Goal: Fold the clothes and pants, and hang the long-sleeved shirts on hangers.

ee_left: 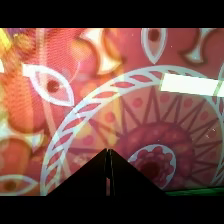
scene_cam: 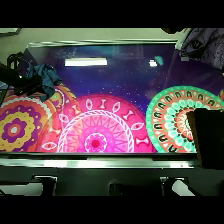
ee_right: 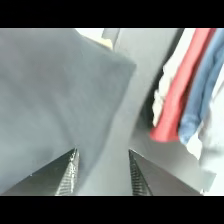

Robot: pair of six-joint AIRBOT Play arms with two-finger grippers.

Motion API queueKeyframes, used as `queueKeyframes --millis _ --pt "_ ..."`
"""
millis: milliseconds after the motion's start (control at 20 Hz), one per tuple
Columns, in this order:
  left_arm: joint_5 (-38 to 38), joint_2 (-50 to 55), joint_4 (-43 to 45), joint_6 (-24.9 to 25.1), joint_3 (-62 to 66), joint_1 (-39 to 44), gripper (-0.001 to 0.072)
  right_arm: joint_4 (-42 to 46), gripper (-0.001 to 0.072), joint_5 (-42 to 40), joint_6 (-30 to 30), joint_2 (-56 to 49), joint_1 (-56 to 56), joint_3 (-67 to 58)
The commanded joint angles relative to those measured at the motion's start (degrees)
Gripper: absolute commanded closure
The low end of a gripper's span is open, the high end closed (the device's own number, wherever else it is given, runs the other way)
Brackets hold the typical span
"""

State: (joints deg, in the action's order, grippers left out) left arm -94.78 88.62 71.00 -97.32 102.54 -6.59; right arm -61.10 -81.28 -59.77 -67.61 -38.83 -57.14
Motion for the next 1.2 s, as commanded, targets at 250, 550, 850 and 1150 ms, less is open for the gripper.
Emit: queueKeyframes --millis 250,550,850,1150 --pt "12.3 -6.2 6.6 6.8 0.0 2.0 0.0690 -33.8 0.0660 33.6 -24.3 4.8 24.8 -9.6" --pt "18.2 -17.2 9.8 10.6 -14.1 5.9 0.0690 -32.6 0.0679 29.0 -24.7 4.6 52.9 -9.5" --pt "18.3 -22.2 10.1 10.6 -20.6 6.6 0.0688 -32.7 0.0678 27.0 -24.5 4.6 60.9 -9.5" --pt "15.8 -22.1 10.1 10.1 -20.6 6.6 0.0687 -29.9 0.0678 26.9 -24.5 4.6 60.9 -9.5"
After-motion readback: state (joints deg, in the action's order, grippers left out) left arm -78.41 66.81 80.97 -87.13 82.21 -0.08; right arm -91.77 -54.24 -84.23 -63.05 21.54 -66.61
